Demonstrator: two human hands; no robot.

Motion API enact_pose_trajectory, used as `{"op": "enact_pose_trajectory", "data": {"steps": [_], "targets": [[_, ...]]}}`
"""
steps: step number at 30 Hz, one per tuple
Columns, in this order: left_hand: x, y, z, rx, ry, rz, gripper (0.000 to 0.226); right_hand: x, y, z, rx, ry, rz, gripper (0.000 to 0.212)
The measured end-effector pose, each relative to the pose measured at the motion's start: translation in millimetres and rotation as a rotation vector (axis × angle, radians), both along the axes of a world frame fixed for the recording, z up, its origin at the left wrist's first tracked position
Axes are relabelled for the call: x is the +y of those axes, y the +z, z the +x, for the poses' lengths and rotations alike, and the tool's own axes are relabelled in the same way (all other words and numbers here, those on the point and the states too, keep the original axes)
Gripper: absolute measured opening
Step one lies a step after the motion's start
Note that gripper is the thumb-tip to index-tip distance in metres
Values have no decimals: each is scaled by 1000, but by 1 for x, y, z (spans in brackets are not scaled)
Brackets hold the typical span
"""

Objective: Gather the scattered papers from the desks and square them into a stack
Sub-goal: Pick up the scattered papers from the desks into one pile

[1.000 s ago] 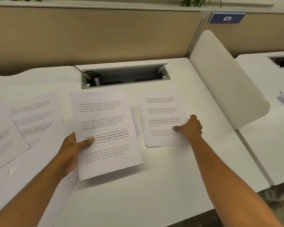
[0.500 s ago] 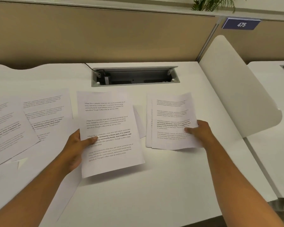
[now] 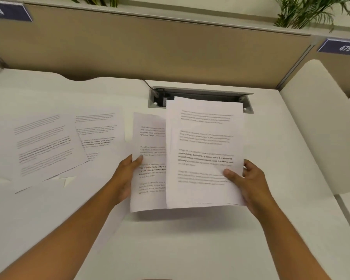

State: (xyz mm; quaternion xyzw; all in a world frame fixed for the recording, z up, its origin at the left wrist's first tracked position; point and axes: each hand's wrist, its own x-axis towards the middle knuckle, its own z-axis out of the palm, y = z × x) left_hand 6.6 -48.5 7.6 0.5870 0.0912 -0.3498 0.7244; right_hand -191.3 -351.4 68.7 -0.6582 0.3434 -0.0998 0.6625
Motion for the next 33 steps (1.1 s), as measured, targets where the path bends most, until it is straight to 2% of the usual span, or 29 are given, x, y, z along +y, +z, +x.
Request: {"op": "enact_pose_trajectory", "data": {"steps": [3, 5, 8, 11, 14, 15, 17, 20, 23, 25, 27, 30, 33], "targets": [[-1, 8, -4, -19, -46, -25, 54, 46, -10, 22, -15, 48, -76, 35], [0, 13, -3, -17, -53, -77, 63, 66, -14, 34, -28, 48, -119, 32], [6, 21, -2, -28, -37, -131, 51, 86, -18, 44, -16, 76, -217, 30], [14, 20, 1, -72, 14, -79, 36, 91, -20, 51, -26, 101, -268, 28], [25, 17, 2, -100, 41, -51, 36, 79, -25, 58, -13, 13, -353, 12], [30, 17, 3, -105, 51, -46, 36, 71, -30, 61, 20, -38, -409, 12], [40, 14, 4, -110, 77, -31, 38, 56, -43, 69, 146, -71, -508, 21], [55, 8, 6, -106, 109, -16, 41, 41, -54, 86, 408, 46, -580, 61], [67, 4, 5, -89, 145, -8, 42, 38, -54, 104, 453, 85, -594, 89], [75, 0, 4, -85, 166, 1, 42, 38, -54, 113, 472, 100, -555, 95], [81, -2, 4, -77, 189, 8, 39, 33, -55, 118, 487, 107, -466, 85], [89, -5, 5, -66, 206, 6, 35, 23, -53, 117, 468, 88, -359, 49], [96, -5, 7, -49, 234, -3, 35, 14, -44, 108, 287, 28, -277, 16]]}}
